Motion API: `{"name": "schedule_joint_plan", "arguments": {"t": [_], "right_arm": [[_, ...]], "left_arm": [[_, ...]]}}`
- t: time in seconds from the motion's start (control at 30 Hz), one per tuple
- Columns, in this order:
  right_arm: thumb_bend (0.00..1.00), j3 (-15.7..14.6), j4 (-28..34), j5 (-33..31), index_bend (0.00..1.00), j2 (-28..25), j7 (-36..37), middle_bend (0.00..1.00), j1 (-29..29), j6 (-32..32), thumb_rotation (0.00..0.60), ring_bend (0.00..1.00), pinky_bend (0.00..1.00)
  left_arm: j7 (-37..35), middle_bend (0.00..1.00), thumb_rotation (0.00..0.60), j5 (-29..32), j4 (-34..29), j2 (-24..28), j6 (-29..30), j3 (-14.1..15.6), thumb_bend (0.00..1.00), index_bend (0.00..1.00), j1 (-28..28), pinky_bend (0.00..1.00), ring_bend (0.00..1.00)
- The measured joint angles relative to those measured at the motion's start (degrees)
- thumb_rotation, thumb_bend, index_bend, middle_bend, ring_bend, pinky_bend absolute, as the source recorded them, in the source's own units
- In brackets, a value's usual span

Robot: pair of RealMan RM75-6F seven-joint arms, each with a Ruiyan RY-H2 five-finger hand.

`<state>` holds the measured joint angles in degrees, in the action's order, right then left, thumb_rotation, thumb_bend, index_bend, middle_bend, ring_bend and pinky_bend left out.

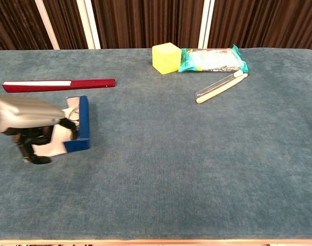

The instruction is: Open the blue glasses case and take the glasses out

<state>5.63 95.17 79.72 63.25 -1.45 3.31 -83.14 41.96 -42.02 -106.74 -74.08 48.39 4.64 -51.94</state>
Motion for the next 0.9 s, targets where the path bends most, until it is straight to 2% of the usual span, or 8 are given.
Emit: {"name": "schedule_joint_plan", "arguments": {"t": [0.3,0.53,0.7,0.9], "right_arm": [[0.20,0.03,0.05,-0.16,0.00,-0.09,0.14,0.00,-0.07,-0.01,0.600,0.00,0.23],[0.20,0.02,-0.08,-0.01,0.00,-0.18,0.54,0.00,-0.09,-0.04,0.600,0.00,0.23],[0.20,-0.05,-0.02,0.09,0.00,-0.09,0.38,0.00,-0.01,0.09,0.600,0.00,0.23],[0.20,-0.06,-0.32,0.52,0.00,0.02,0.71,0.00,0.00,-0.18,0.600,0.00,0.23]], "left_arm": [[1.41,0.95,0.600,4.27,2.14,-5.49,2.19,-3.87,0.29,0.17,-3.93,0.88,0.83],[-3.60,0.95,0.600,2.80,2.96,-4.48,4.66,-6.45,0.29,0.12,-3.26,0.88,0.84],[-4.42,0.96,0.600,4.80,4.94,-3.13,4.45,-6.98,0.29,0.11,-3.40,0.89,0.85],[-0.95,0.96,0.600,13.09,7.51,-2.73,3.33,-5.93,0.29,0.10,-5.58,0.89,0.85]]}}
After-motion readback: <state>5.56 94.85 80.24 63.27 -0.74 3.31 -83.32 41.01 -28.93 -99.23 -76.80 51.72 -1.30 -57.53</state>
